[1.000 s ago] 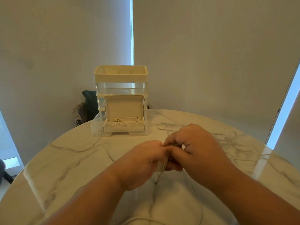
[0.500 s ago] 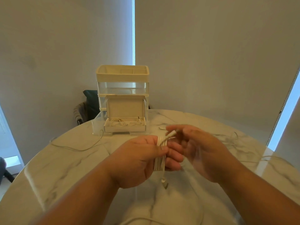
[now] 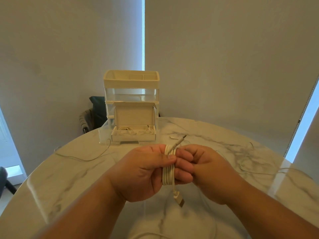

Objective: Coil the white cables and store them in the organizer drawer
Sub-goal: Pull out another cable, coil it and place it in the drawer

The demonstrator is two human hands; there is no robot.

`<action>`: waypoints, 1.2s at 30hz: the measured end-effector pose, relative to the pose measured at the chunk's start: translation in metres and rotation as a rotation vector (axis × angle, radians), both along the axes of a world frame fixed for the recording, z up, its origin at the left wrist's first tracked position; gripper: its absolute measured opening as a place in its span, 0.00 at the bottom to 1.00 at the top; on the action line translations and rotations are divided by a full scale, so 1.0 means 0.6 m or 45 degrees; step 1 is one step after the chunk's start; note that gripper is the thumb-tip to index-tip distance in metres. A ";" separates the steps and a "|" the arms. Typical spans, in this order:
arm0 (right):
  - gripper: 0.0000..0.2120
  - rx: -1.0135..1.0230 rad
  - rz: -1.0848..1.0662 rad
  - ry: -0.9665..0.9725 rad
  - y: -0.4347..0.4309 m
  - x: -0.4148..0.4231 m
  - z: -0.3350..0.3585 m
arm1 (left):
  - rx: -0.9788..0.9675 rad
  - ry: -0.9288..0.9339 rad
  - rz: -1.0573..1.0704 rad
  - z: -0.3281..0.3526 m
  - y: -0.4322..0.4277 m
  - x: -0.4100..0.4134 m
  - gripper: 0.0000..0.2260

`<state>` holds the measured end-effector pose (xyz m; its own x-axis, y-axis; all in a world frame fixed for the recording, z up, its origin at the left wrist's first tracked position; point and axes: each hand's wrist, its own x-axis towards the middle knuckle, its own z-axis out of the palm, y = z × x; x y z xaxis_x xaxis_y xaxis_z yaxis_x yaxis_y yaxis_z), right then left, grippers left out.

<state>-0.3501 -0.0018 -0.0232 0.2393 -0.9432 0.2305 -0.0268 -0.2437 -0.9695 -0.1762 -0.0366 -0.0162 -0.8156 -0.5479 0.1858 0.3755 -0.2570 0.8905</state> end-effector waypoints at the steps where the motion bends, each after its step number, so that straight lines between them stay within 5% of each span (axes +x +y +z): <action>1: 0.13 0.003 0.020 0.037 0.003 0.001 0.002 | -0.010 -0.005 -0.032 0.001 0.001 0.001 0.12; 10: 0.15 -0.140 -0.132 0.105 0.003 0.010 -0.001 | -0.065 -0.064 0.007 0.004 -0.003 0.000 0.12; 15: 0.07 -0.076 -0.145 0.034 -0.006 0.021 -0.011 | -0.152 -0.191 0.067 0.012 -0.008 0.011 0.11; 19: 0.17 -0.113 -0.154 0.014 -0.006 0.020 -0.016 | -0.219 -0.229 0.080 0.008 -0.008 0.017 0.12; 22: 0.10 -0.141 -0.181 0.064 -0.008 0.020 -0.021 | -0.279 -0.269 0.090 0.007 -0.008 0.023 0.12; 36: 0.07 -0.233 -0.139 0.136 -0.006 0.017 -0.024 | -0.703 -0.549 0.300 0.018 -0.004 0.036 0.12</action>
